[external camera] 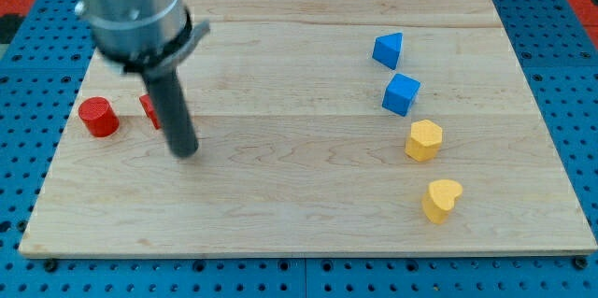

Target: Move the red star towards the top center of the board

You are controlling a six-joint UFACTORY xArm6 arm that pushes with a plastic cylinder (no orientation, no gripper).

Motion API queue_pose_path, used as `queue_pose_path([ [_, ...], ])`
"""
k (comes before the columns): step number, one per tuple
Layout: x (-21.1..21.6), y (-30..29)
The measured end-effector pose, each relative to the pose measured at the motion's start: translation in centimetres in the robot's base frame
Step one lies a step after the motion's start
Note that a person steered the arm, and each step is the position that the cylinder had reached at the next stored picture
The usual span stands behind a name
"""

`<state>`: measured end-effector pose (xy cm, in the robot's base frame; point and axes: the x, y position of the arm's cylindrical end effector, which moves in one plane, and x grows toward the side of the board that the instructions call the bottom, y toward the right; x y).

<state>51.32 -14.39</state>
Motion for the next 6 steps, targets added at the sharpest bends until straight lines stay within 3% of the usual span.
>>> queue_pose_path([
  [1, -3.6, -7.6],
  [2, -9.0, -4.0],
  [3, -10.8, 10.3],
  [4, -7.5, 12.7],
  [5, -6.7, 20.6],
  [6, -12.7, 18.9],
])
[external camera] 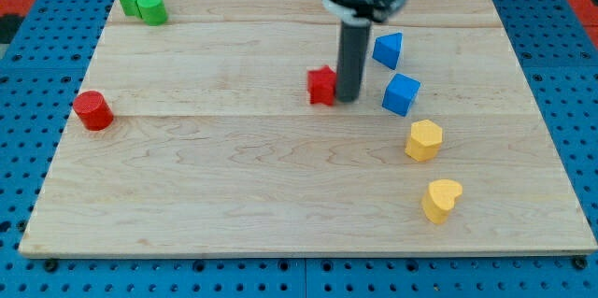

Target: Move the red star towards the top center of the board

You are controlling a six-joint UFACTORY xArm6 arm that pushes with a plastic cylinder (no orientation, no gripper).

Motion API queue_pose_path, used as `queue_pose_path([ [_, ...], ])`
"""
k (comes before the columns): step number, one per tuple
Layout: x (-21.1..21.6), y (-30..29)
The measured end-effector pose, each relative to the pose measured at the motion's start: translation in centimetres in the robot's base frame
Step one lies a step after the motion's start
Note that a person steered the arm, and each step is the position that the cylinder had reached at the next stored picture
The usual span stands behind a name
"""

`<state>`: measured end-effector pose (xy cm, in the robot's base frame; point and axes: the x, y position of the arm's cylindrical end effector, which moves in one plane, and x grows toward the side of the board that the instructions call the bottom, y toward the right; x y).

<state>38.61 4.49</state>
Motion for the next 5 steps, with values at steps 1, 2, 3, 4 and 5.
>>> queue_pose_path([
  [1, -1.6, -3.1],
  [2, 0.8, -4.5],
  [3, 0.2, -9.6],
  [4, -6.8, -12.6],
  [5, -7.8, -16.1],
])
